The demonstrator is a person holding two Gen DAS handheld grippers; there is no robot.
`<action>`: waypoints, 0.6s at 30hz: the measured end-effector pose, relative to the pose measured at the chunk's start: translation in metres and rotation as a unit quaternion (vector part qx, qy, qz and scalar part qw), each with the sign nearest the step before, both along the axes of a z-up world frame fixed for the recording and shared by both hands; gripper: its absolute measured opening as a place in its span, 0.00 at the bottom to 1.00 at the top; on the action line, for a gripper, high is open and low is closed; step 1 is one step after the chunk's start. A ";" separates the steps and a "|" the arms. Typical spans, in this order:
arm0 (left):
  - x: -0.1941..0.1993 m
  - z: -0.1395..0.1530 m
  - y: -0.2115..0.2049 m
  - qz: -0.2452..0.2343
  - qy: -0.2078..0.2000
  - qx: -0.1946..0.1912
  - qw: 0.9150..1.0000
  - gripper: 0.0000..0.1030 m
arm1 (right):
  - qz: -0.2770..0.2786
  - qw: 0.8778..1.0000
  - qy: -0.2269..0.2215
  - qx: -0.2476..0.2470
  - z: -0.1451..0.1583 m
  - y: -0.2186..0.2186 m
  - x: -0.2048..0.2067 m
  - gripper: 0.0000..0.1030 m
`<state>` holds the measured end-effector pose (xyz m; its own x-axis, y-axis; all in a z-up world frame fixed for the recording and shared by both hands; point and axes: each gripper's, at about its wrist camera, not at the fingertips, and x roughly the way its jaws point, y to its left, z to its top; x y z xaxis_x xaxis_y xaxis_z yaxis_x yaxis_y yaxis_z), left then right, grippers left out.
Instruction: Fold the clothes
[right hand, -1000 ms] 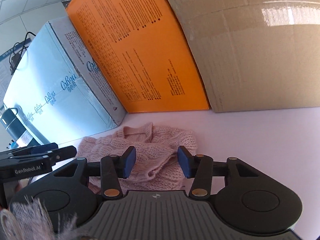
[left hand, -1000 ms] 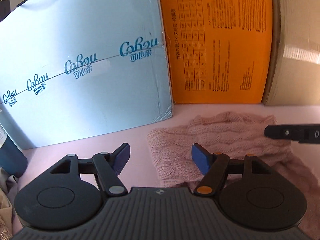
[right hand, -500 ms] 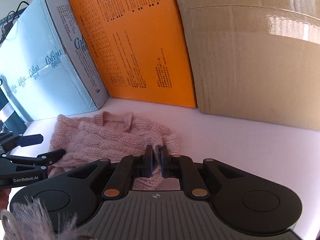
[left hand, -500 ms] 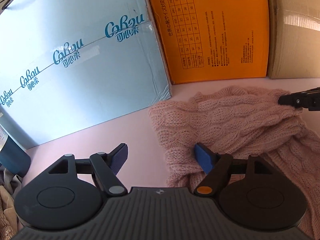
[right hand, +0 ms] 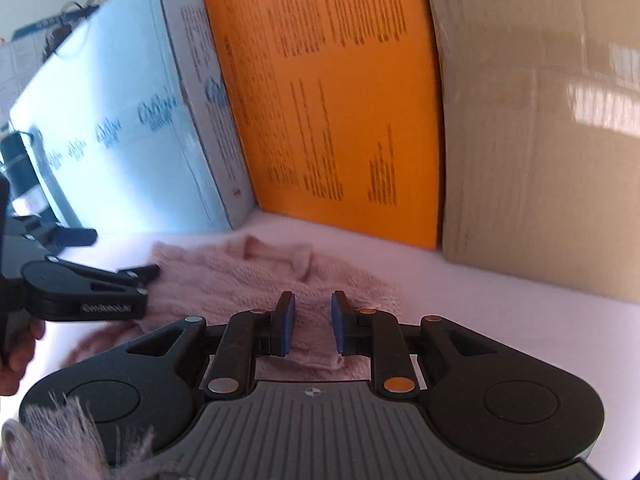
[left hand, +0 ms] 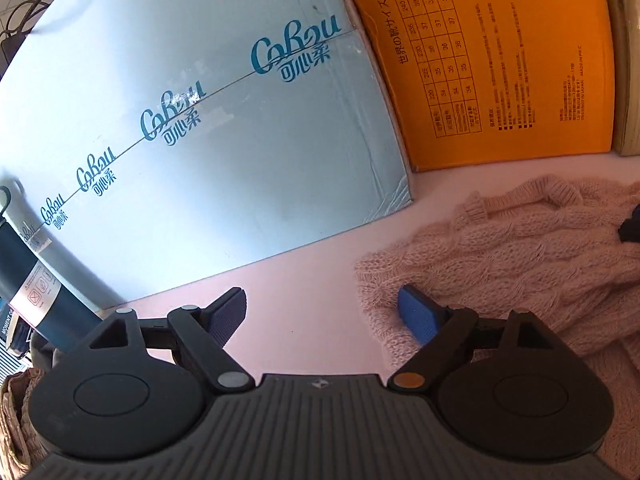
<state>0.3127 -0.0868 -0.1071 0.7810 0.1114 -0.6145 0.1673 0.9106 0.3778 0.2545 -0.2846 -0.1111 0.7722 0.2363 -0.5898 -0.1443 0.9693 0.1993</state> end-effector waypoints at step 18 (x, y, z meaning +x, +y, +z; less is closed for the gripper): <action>-0.044 0.041 0.032 0.066 0.074 -0.037 0.994 0.84 | 0.010 0.997 -0.057 0.044 0.038 0.001 -0.064 0.66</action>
